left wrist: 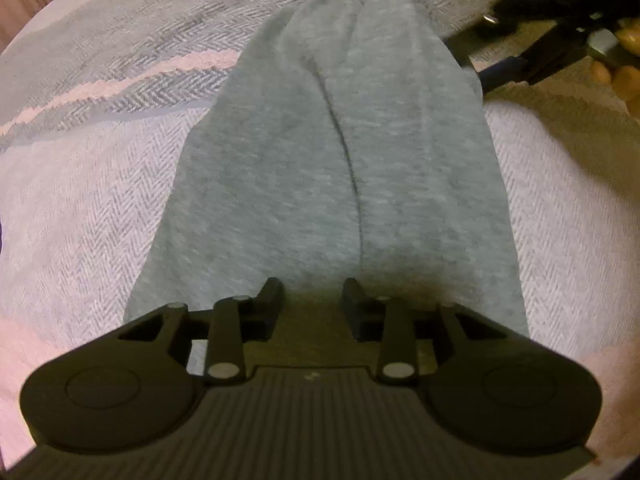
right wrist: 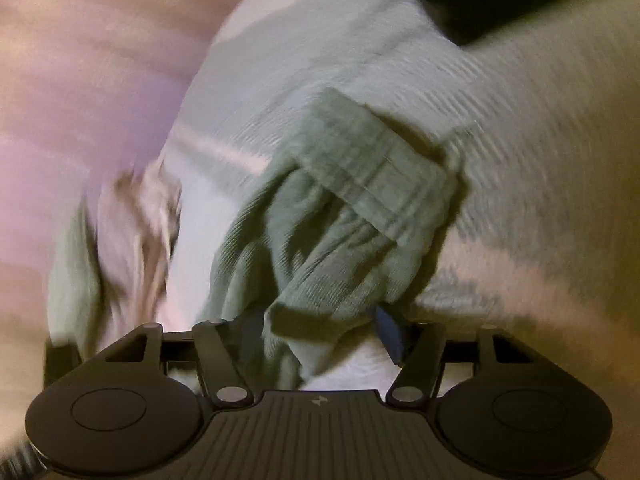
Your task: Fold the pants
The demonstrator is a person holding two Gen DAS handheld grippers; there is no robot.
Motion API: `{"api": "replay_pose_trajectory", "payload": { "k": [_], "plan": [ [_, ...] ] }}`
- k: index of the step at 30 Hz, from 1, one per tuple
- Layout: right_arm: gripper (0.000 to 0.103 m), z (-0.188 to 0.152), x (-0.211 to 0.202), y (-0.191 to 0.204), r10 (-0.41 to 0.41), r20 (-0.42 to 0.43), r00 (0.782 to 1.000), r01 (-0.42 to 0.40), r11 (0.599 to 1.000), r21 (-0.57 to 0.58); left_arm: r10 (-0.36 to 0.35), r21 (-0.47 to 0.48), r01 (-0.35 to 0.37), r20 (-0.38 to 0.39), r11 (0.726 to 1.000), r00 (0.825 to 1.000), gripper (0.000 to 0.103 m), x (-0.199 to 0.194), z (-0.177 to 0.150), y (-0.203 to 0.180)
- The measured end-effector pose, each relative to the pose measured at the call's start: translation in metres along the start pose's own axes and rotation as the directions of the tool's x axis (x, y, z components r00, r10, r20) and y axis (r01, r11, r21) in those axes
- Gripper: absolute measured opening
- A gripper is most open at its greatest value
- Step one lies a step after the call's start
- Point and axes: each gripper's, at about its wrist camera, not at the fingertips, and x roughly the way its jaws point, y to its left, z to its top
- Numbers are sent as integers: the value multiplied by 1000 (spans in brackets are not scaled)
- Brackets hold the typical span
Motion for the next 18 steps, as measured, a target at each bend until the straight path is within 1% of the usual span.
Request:
{"api": "replay_pose_trajectory", "payload": {
  "k": [2,3,4,5,6,7,9,11,13,15,16,18],
  "plan": [
    [59,0,4,1,10,35,999,-13,998,68,1,11,-1,-1,1000,1000,32,-1,-1,-1],
    [59,0,7,5,5,38,999,-8,998,61,3,16,-3,0,1000,1000,32,-1,-1,-1],
    [54,2,10,8,-16,33,999,14,999,42,4,18,-4,2,1000,1000,31,-3,-2,-3],
    [25,4,14,11,-51,16,999,51,998,25,4,18,-4,5,1000,1000,31,-3,-3,-3],
    [7,7,14,10,-90,-15,996,90,996,16,5,15,-5,7,1000,1000,32,-5,-3,-3],
    [1,10,9,9,-101,-22,995,101,995,11,11,12,-12,7,1000,1000,32,-6,-3,-3],
    [0,19,-11,6,-128,-33,991,127,991,-42,15,15,-15,18,1000,1000,32,-9,-4,-2],
    [1,22,-18,2,-127,-49,991,124,990,-60,16,10,-16,20,1000,1000,32,-7,-5,-2],
    [1,17,-12,8,-151,-41,988,145,981,-126,18,1,-18,18,1000,1000,33,-2,-5,-2],
    [1,13,-1,5,-162,-40,986,156,978,-136,24,-20,-24,19,1000,1000,33,-2,-6,-2],
    [2,10,-3,2,-172,-38,984,164,974,-158,30,-27,-29,20,999,999,33,-6,-7,-2],
    [17,4,-12,3,-188,-20,982,180,962,-206,43,-32,-42,23,999,999,30,-18,-10,-5]
  ]
}}
